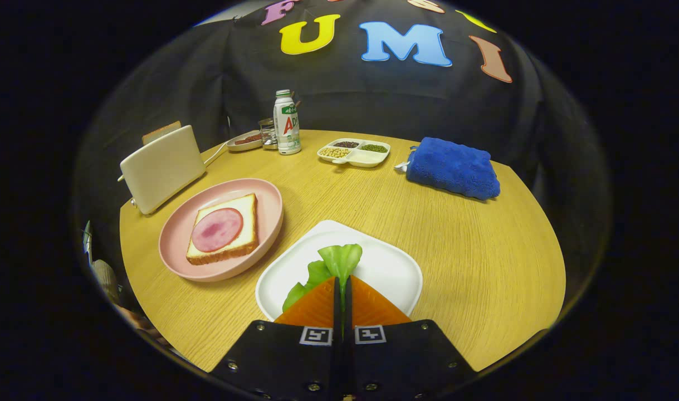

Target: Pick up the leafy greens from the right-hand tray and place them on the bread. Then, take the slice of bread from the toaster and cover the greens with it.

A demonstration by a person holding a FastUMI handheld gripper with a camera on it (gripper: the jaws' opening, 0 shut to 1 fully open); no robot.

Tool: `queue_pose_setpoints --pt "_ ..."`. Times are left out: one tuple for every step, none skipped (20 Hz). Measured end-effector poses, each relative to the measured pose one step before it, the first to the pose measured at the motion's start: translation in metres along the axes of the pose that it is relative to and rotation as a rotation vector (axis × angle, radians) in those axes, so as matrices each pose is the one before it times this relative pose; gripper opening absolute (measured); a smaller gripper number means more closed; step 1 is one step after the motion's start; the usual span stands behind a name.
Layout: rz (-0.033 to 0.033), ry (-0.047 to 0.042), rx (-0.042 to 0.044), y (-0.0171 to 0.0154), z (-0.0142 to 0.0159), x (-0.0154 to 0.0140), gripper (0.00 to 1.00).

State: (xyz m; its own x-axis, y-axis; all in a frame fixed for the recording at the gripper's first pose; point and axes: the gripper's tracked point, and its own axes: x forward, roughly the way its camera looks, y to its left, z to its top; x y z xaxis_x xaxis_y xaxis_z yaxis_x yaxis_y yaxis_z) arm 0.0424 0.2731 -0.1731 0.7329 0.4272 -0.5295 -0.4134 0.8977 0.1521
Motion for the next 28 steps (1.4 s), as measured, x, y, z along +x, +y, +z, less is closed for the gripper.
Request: queue_pose_setpoints --pt "-0.00540 -0.02420 0.00509 -0.00064 0.00625 -0.00248 0.01" --pt "0.00550 -0.01781 0.00757 0.00191 0.00530 -0.00237 0.01" --pt "0.00577 -0.01726 0.01017 0.00275 0.00520 -0.00245 0.01" --pt "0.00623 -0.01233 0.00729 0.00225 0.00488 -0.00281 0.00" --pt "0.00472 -0.01265 0.00630 0.00246 0.00359 -0.00171 0.01" --pt "0.00545 -0.01039 0.00437 0.00303 0.00407 -0.00179 0.01" --pt "0.00855 -0.01265 0.00405 0.00446 0.00405 -0.00181 0.01" --pt "0.00846 -0.01218 0.00275 0.00488 0.00481 -0.00233 0.01" --pt "0.01144 -0.01223 0.00105 0.00583 0.00454 -0.00181 0.00" --pt "0.01555 -0.02000 -0.00156 0.00884 0.00791 -0.00218 0.00" --pt "0.01700 -0.02133 -0.00364 0.00864 0.00708 -0.00193 0.01" --pt "0.02186 -0.02581 -0.00332 0.01171 0.00774 -0.00099 0.00" --pt "0.03062 -0.02477 0.00402 0.01423 0.00972 -0.00059 0.01" --pt "0.03310 -0.01633 0.00271 0.01449 0.00604 0.00102 0.00" --pt "0.03545 -0.01526 0.00085 0.01474 0.00514 0.00195 0.00" --pt "0.03380 -0.01203 -0.00186 0.01507 0.00579 0.00411 0.00" --pt "0.02665 -0.00791 -0.00179 0.01170 0.00263 0.00511 0.00" --pt "0.02054 -0.00517 0.00149 0.00977 0.00220 0.00540 0.00" --pt "0.01951 -0.00185 0.00573 0.00887 -0.00001 0.00697 0.00" --pt "0.01455 0.00098 0.00631 0.00674 0.00026 0.00683 0.00" --pt "0.00632 0.00033 0.00505 0.00437 -0.00110 0.00559 0.00" --pt "0.00145 -0.00050 0.00484 0.00192 -0.00008 0.00645 0.00" --pt "-0.00420 -0.00275 0.00367 0.00100 -0.00066 0.00695 0.00" --pt "-0.00802 -0.00195 0.00351 -0.00136 -0.00087 0.00752 0.00" --pt "-0.00499 0.00122 0.00563 -0.00032 -0.00271 0.00727 0.00" --pt "-0.00144 0.00429 0.00794 0.00079 -0.00228 0.00699 0.00" --pt "-0.00069 0.00588 0.00596 -0.00055 -0.00321 0.00701 0.00" --pt "-0.00115 0.01047 0.00324 -0.00104 -0.00540 0.00962 0.00"
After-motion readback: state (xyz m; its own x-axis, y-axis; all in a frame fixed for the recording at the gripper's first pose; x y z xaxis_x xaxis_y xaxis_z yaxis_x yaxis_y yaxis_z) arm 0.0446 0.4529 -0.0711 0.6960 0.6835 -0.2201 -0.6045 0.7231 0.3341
